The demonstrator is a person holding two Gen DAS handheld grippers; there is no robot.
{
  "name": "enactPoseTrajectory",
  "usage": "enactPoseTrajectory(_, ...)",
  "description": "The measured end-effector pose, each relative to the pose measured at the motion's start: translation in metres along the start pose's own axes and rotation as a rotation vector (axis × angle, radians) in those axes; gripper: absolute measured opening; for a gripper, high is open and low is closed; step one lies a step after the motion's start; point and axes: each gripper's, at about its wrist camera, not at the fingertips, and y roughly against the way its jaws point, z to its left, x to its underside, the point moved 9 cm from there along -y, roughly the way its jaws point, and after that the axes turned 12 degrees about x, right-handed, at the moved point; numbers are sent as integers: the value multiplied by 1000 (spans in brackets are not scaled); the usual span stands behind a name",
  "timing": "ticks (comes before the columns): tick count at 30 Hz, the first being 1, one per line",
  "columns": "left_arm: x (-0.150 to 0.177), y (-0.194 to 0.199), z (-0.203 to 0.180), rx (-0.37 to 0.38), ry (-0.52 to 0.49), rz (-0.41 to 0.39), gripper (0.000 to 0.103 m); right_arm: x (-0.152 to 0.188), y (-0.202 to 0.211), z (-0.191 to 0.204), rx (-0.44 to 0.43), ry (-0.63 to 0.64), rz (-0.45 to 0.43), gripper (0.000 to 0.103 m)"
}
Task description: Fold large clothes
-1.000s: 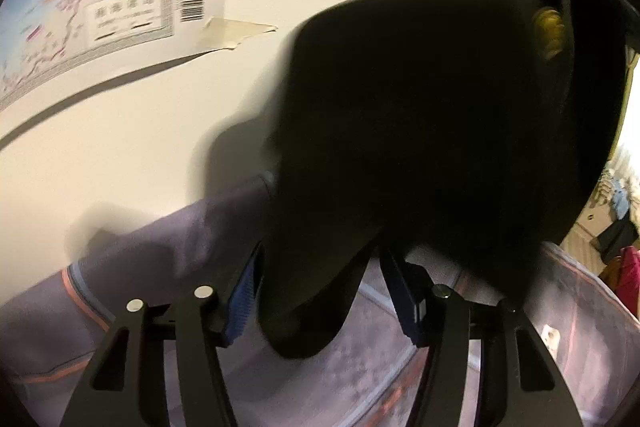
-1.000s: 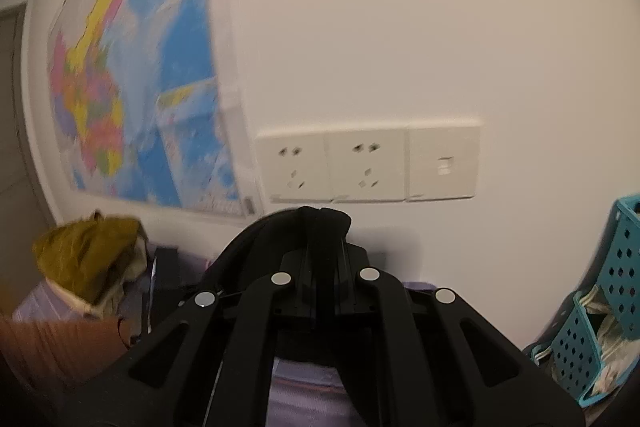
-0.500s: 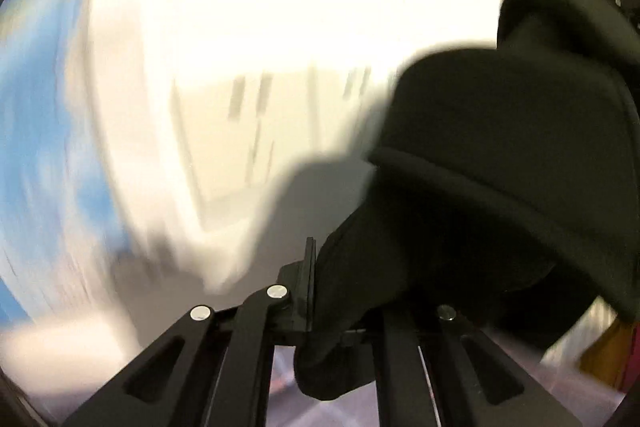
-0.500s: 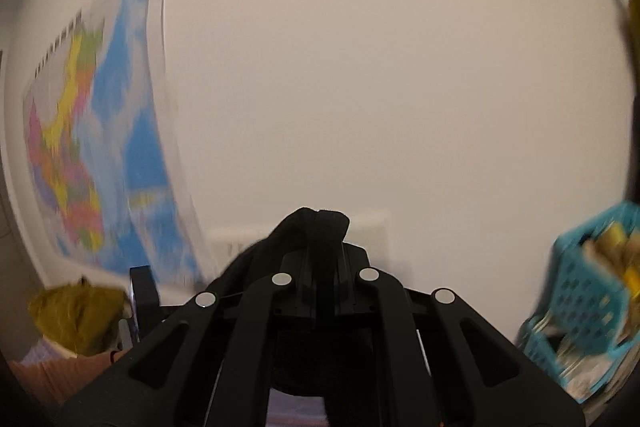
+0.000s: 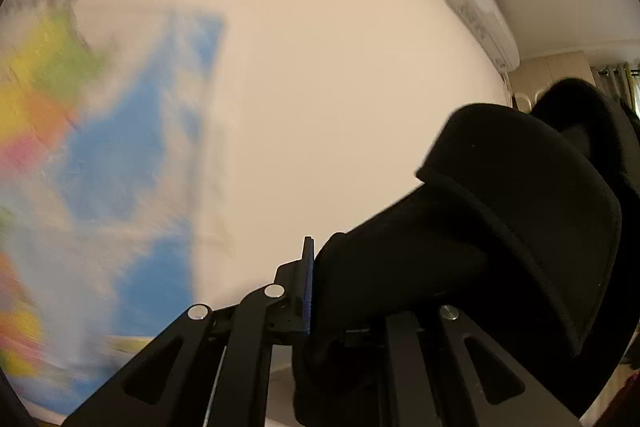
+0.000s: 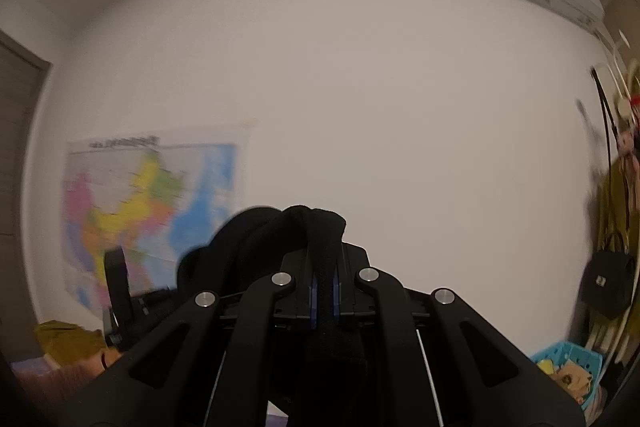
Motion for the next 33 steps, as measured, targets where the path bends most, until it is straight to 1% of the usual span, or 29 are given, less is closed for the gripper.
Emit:
enactPoseTrajectory(2, -22, 49, 4, -42, -39, -57, 8, -6, 27, 11, -50, -2, -25, 5)
enactPoseTrajectory(3, -31, 69, -3, -80, -87, -73, 8, -7, 40, 17, -85, -20, -26, 5)
enactPoseTrajectory(4, -41, 86, -22, -100, -116, -88, 9, -6, 48, 21, -104, -29, -23, 5)
enactPoseTrajectory(5, -49, 114, -28, -128, -143, -101, 11, -5, 60, 26, -140, -47, -19, 5)
enactPoseTrajectory(7, -58, 169, -50, -178, -195, -102, 11, -2, 78, 35, -206, -77, -6, 5)
enactPoseTrajectory(9, -53, 214, -58, -225, -232, -89, 12, 3, 95, 45, -270, -98, 9, 5)
enactPoseTrajectory(10, -54, 225, -61, -255, -259, -78, 12, 9, 105, 52, -313, -109, 23, 5)
enactPoseTrajectory(11, -50, 244, -70, -297, -298, -60, 12, 12, 112, 57, -338, -110, 33, 5)
enactPoseTrajectory(12, -42, 266, -87, -326, -320, -37, 12, 14, 118, 61, -360, -110, 40, 5)
enactPoseTrajectory(13, -39, 272, -95, -340, -330, -14, 12, 20, 121, 66, -388, -111, 51, 5)
enactPoseTrajectory(14, -31, 281, -94, -363, -347, 29, 12, 28, 119, 72, -407, -116, 72, 5)
enactPoseTrajectory(16, -8, 280, -84, -402, -365, 105, 12, 49, 103, 83, -429, -116, 128, 5)
enactPoseTrajectory(17, 6, 271, -72, -418, -366, 152, 12, 67, 86, 87, -437, -127, 175, 5)
enactPoseTrajectory(18, 27, 260, -58, -436, -356, 223, 12, 88, 65, 92, -445, -137, 228, 5)
enactPoseTrajectory(19, 42, 255, -46, -444, -330, 271, 12, 105, 49, 97, -449, -146, 266, 5)
enactPoseTrajectory(20, 66, 241, -25, -450, -293, 340, 12, 128, 28, 101, -451, -151, 314, 5)
enactPoseTrajectory(21, 85, 234, -13, -453, -275, 386, 13, 156, 4, 108, -452, -136, 366, 5)
enactPoseTrajectory(22, 116, 220, 12, -469, -225, 448, 13, 181, -14, 115, -449, -146, 415, 5)
enactPoseTrajectory(23, 147, 210, 33, -478, -171, 497, 13, 212, -36, 120, -449, -165, 481, 6)
enactPoseTrajectory(24, 173, 201, 50, -485, -131, 534, 12, 250, -58, 130, -450, -135, 548, 5)
enactPoseTrajectory(25, 203, 191, 69, -499, -89, 573, 10, 277, -74, 134, -433, -119, 593, 5)
enactPoseTrajectory(26, 242, 178, 88, -490, -33, 619, 9, 312, -89, 139, -419, -105, 654, 6)
enactPoseTrajectory(27, 266, 170, 102, -493, 3, 651, 8, 359, -109, 148, -405, -74, 732, 6)
enactPoseTrajectory(28, 308, 160, 119, -501, 57, 724, 8, 392, -119, 155, -385, -64, 791, 6)
enactPoseTrajectory(29, 351, 151, 133, -491, 113, 802, 8, 429, -129, 162, -379, -33, 856, 6)
enactPoseTrajectory(30, 386, 148, 141, -487, 166, 865, 8, 468, -136, 166, -372, -18, 934, 6)
enactPoseTrajectory(31, 411, 147, 144, -475, 202, 910, 8, 493, -137, 171, -364, -15, 996, 6)
enactPoseTrajectory(32, 437, 144, 150, -471, 225, 952, 7, 526, -138, 179, -364, 30, 1063, 6)
enactPoseTrajectory(33, 451, 142, 154, -480, 211, 974, 7, 549, -140, 183, -342, 94, 1096, 6)
